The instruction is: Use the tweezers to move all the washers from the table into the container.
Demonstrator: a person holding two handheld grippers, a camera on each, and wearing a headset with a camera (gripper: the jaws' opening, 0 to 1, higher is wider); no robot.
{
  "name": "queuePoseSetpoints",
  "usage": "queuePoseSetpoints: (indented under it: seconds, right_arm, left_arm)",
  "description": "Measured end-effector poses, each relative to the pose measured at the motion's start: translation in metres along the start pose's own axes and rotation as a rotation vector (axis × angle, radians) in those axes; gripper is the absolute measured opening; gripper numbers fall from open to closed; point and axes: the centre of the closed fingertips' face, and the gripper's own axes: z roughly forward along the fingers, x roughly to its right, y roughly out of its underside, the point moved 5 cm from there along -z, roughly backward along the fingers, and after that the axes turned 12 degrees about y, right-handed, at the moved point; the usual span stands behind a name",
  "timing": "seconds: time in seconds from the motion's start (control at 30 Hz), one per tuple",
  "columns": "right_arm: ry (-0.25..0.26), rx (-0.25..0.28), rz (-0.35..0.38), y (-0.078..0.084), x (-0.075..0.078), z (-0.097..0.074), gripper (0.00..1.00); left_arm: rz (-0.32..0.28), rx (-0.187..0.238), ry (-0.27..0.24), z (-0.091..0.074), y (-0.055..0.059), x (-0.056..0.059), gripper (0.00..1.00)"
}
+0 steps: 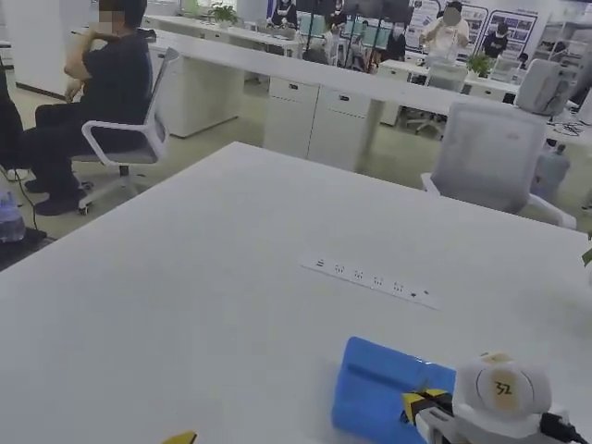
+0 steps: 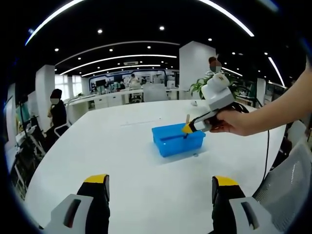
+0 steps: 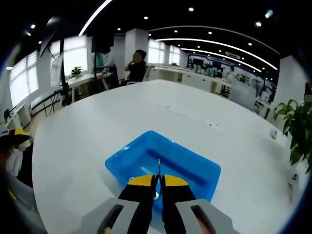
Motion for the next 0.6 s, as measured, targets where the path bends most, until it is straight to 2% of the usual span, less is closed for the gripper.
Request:
queuePoseSetpoints:
  seconds: [0.13,0.27,0.6]
  right_arm:
    - [0.000,-0.014,0.020,-0.002,0.003,0.000,0.02]
    - [0.002,0.036,0.048,-0.012,0.007,-0.012,0.02]
    - [-0.013,0.132,0.075,-0.024,0.013,-0.057,0.02]
  left_arm:
    - [-0.004,0.004,-0.004,0.000,0.000,-0.001,0.88]
    - [-0.008,0.024,0.006,-0.001,-0.003,0.001,0.89]
    - [-0.006,0.022,0.011,-0.002,-0.004,0.002,0.90]
